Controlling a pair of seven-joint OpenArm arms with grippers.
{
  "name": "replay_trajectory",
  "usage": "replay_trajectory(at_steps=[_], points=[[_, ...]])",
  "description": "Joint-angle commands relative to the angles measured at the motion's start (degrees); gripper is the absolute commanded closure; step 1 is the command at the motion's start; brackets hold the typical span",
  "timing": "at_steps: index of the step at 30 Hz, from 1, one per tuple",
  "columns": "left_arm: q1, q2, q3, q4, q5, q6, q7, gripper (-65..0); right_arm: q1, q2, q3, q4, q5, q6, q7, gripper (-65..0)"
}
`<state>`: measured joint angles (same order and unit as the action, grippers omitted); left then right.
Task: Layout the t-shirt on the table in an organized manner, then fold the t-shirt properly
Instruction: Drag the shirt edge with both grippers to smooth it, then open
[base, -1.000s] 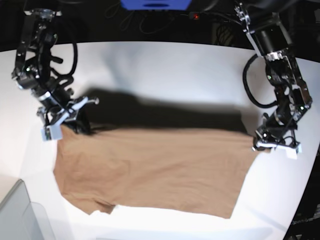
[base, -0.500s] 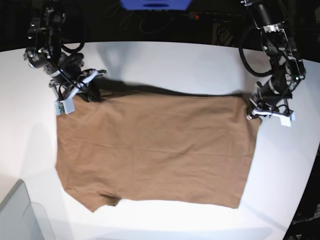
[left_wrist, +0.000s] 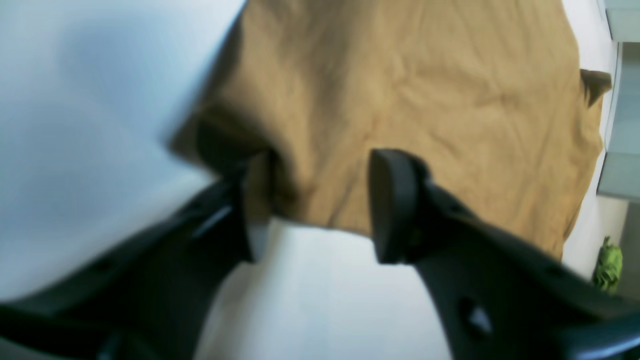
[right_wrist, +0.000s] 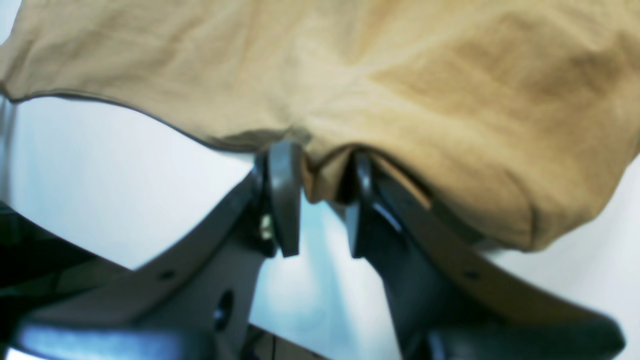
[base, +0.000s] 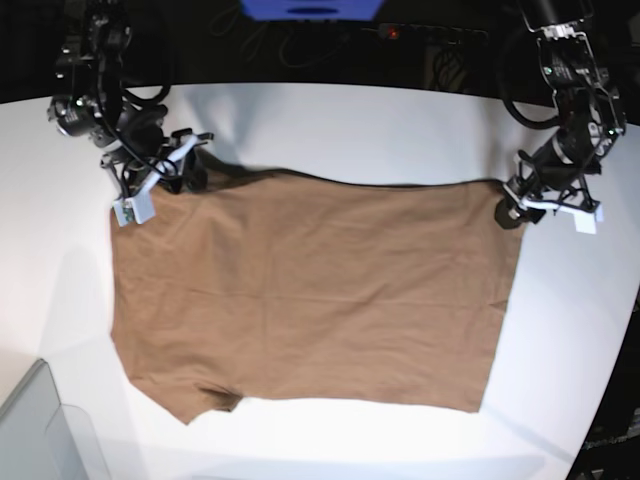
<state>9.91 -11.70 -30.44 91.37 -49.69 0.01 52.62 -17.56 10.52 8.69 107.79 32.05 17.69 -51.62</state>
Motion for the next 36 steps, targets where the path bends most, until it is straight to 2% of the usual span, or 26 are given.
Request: replay_trajectory(at_steps=[1, 8, 14, 20, 25, 28, 31, 36], points=[[-0.4, -1.0, -1.4, 1.8, -2.1, 0.0, -0.2, -33.8, -0.3, 1.0, 1.1, 1.3, 0.9, 0.2, 1.0, -16.6], [-0.4, -1.4, -9.0, 2.6, -3.8, 0.0, -0.1, -33.7, -3.5, -0.4, 8.1, 1.4, 0.9, 0.2, 1.5, -16.8], [-1.2, -1.3, -9.2, 2.6, -7.7, 0.0, -0.1, -33.7, -5.3, 0.0, 10.3, 1.3, 0.7, 0.2, 1.1, -16.8], [-4.8, -1.0, -1.2, 0.3, -7.1, 0.1, -0.8, -33.7, -6.2, -0.3, 13.9, -0.2, 0.5, 0.2, 1.2, -16.8], [-9.0, -1.0, 4.6, -6.8, -7.0, 0.1, -0.9, -33.7, -5.6, 0.1, 14.0, -4.4, 0.6, 0.2, 1.6, -16.8], [-10.4, -1.0, 5.5, -11.9, -7.0, 0.1, -0.9, -33.7, -4.3, 0.1, 13.9, -8.1, 0.5, 0.2, 1.6, -16.8], [-11.8, -1.0, 5.7, -16.0, -7.0, 0.1, -0.9, -33.7, -1.5, 1.4, 13.7, -11.0, 0.5, 0.2, 1.6, -16.8], [-12.3, -1.4, 5.7, -17.8, -6.7, 0.1, -1.1, -33.7, 3.1, 3.5, 13.7, -13.2, 0.5, 0.2, 1.6, -16.8]])
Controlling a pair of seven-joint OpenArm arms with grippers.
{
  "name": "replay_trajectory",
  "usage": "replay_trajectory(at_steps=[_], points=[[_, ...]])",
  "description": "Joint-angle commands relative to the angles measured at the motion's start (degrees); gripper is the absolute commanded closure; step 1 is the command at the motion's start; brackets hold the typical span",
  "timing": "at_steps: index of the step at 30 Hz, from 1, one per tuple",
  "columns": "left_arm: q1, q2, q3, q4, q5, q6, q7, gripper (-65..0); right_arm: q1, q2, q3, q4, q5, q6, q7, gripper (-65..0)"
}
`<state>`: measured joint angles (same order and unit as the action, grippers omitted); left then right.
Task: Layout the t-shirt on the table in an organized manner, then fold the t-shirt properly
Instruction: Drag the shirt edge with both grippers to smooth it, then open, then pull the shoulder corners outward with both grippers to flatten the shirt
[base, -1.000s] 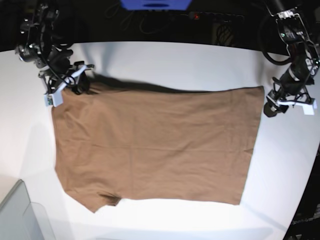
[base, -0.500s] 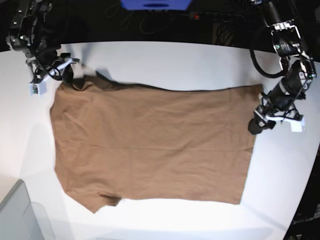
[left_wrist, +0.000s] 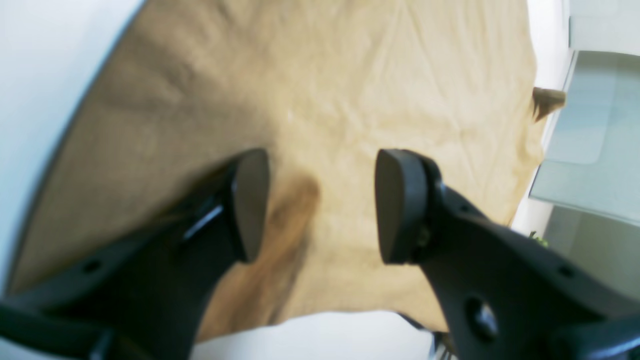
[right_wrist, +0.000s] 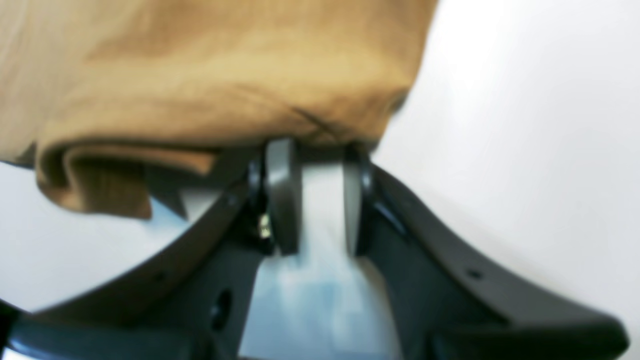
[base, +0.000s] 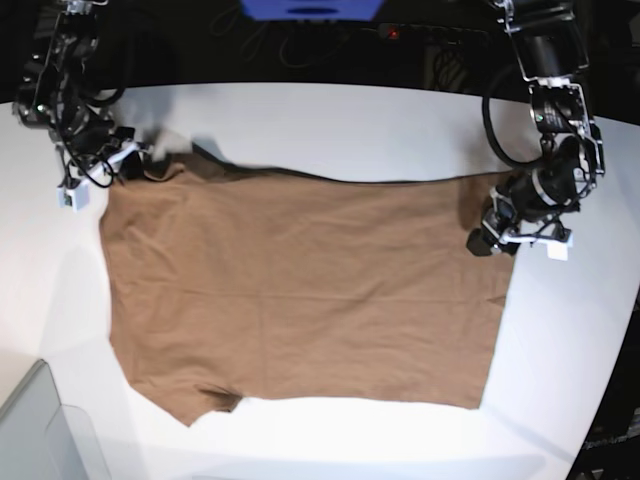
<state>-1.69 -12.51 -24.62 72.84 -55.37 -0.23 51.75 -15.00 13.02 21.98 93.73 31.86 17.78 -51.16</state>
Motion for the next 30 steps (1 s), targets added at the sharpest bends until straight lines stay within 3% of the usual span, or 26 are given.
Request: replay_trajectory(at_steps=[1, 8, 13, 19, 25, 30], points=[[-0.7, -0.6, -0.1, 1.0, -0.2, 0.4, -0.6, -33.7, 1.5, 1.1, 0.4, 0.9, 0.7, 0.1, 1.2, -16.8], [-0.8, -0.3, -0.1, 1.4, 8.0, 0.4, -1.7, -33.7, 8.6, 3.2, 0.3, 1.2, 0.8, 0.1, 0.6, -16.8], [-0.6, -0.4, -0.1, 0.9, 8.7, 0.4, -2.8, -33.7, 11.3, 5.7, -4.4, -0.1, 0.7, 0.1, 0.6, -16.8], [-0.7, -0.5, -0.1, 1.4, 8.7, 0.4, -3.2, -33.7, 6.9, 5.5, -6.5, 4.2, 1.1, 0.1, 0.6, -16.8], [-1.0, -0.6, -0.2, 1.5, 8.2, 0.4, -3.2, -33.7, -3.3, 0.1, -6.6, 13.7, 0.9, 0.1, 1.1, -16.8], [-1.1, -0.3, -0.2, 1.5, 8.2, 0.4, -3.2, -33.7, -4.3, -2.9, -7.0, 10.7, 0.7, 0.1, 1.2, -16.8]])
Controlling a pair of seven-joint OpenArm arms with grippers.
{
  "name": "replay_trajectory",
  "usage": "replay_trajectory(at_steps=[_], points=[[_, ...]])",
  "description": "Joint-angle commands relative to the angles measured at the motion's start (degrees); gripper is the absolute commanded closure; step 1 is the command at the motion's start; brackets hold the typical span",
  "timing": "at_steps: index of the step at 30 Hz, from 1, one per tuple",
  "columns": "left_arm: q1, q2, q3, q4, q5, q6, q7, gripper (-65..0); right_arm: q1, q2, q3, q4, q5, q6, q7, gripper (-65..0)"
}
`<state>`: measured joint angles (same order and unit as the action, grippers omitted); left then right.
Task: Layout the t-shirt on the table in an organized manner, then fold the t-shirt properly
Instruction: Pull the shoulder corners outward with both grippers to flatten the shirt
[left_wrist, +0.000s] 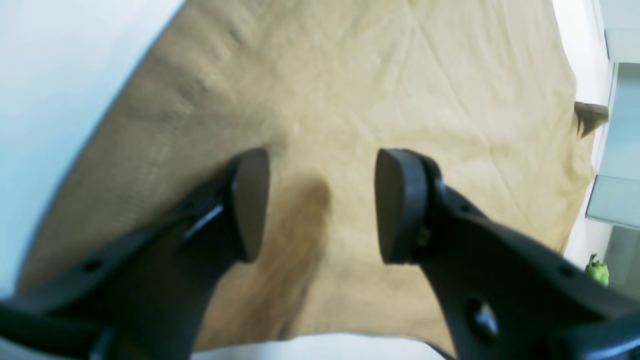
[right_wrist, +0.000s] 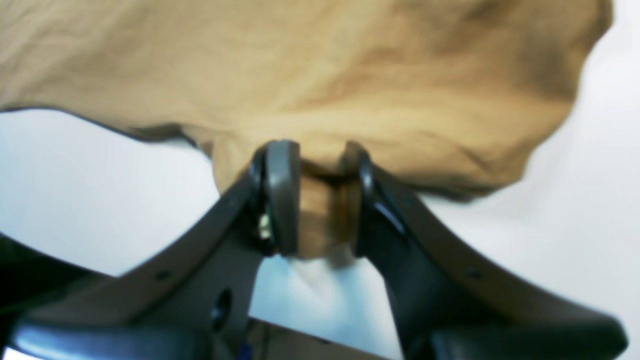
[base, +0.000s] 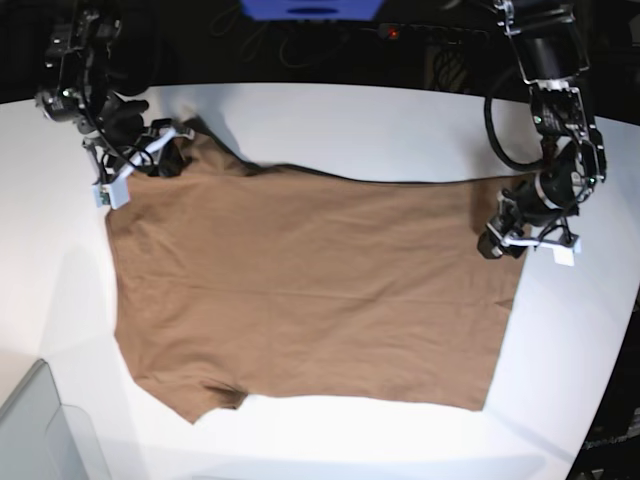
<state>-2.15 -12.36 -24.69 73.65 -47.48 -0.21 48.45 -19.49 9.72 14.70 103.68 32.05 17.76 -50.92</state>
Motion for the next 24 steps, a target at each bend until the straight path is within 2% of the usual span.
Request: replay_trajectory(at_steps=[1, 7, 12, 16, 20, 24], points=[[-0.7, -0.4, -0.1, 0.7, 0.3, 0.3, 0.1, -33.7, 0.3, 0.3, 0.3, -0.3, 0.5, 0.1, 0.9, -16.8], [-1.7, -0.4, -0.1, 0.7, 0.3, 0.3, 0.1, -33.7, -0.4, 0.1, 0.0, -5.0, 0.5, 0.1, 1.0, -16.4], [-1.8, -0.4, -0.1, 0.7, 0.3, 0.3, 0.2, -33.7, -3.2, 0.5, -4.4, -6.1, 0.6, 0.1, 2.3, -16.3], [-1.8, -0.5, -0.3, 0.7, 0.3, 0.3, 0.2, -33.7, -7.0, 2.6, -8.6, -5.8, 0.6, 0.1, 4.7, -16.2], [-1.9, -0.8, -0.3, 1.7, 0.3, 0.3, 0.2, -33.7, -11.6, 3.2, -8.8, -2.6, 0.6, 0.1, 7.6, -16.2], [-1.9, -0.8, -0.2, 4.3, 0.3, 0.3, 0.2, -33.7, -12.9, 5.4, -8.6, -1.4, 0.5, 0.1, 9.2, -16.2]])
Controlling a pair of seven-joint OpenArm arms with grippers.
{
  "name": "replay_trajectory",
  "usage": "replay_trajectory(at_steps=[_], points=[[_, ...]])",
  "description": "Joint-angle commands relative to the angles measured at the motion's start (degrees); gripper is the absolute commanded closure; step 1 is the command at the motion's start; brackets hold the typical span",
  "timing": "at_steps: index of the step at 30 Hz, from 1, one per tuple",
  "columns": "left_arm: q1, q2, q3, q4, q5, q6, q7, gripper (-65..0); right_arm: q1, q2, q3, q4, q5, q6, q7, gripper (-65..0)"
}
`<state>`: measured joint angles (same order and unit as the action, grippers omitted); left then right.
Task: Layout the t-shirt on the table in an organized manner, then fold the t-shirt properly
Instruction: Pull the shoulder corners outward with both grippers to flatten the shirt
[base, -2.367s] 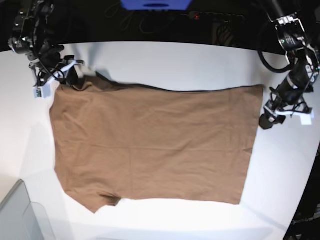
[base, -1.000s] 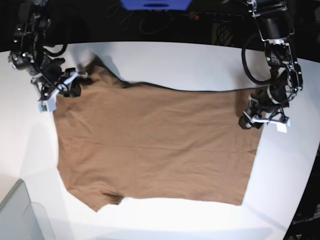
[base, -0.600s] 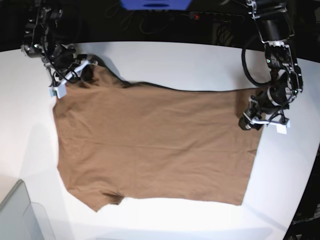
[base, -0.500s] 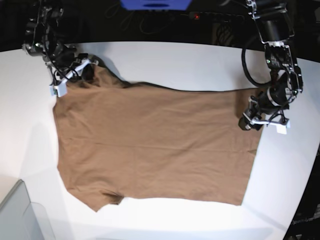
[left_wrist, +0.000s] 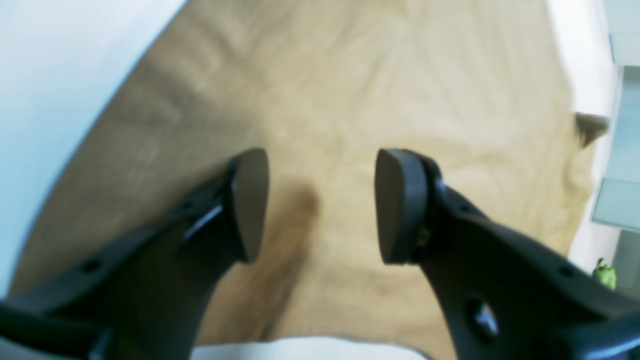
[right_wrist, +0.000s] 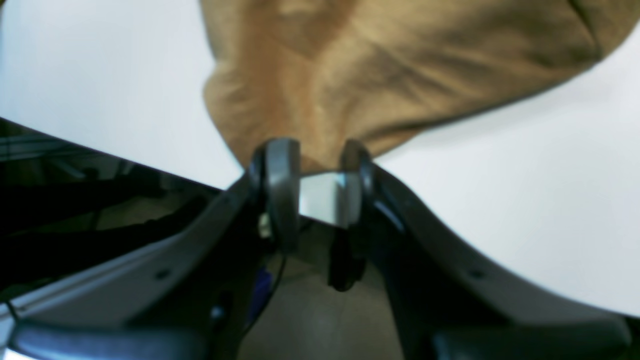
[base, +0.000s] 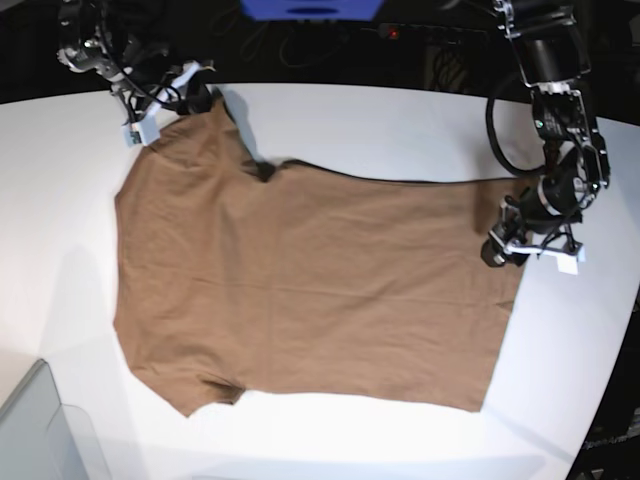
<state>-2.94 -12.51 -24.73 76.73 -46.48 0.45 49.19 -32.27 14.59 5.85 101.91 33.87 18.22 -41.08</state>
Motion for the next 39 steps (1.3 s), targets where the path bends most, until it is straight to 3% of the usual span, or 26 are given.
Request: replay_trajectory(at_steps=[1, 11, 16, 24, 29, 39], points=[[-1.1, -0.6, -0.3, 1.6, -0.4, -0.3, -0.5, -33.7, 0.1, 0.9, 0.5, -0.1, -1.3, -0.4, -0.3, -16.2], [-0.4, -0.7, -0.4, 2.6, -0.2, -0.3, -0.2, -33.7, 5.9, 3.9, 11.1, -8.4, -1.3, -0.4, -0.4, -16.2], [0.3, -0.8, -0.4, 3.7, -0.6, -0.3, -0.2, -33.7, 3.1, 3.7, 15.0, -2.4, -1.1, -0.4, -0.5, -16.2], [4.0, -0.7, -0.4, 15.1, -0.7, -0.3, -0.2, -33.7, -1.4, -0.7, 14.9, 8.9, -1.3, -0.4, -0.5, -16.6], [8.6, -0.7, -0.5, 22.0, -0.4, -0.3, -0.3, -34.0, -0.8, -0.4, 15.3, 8.5, -1.4, -0.4, -0.5, -16.3], [17.3, -0.7, -1.2, 22.7, -0.2, -0.3, -0.6, -33.9, -0.7, -0.9, 17.4, 8.5, -1.4, -0.4, -0.5, -16.5]])
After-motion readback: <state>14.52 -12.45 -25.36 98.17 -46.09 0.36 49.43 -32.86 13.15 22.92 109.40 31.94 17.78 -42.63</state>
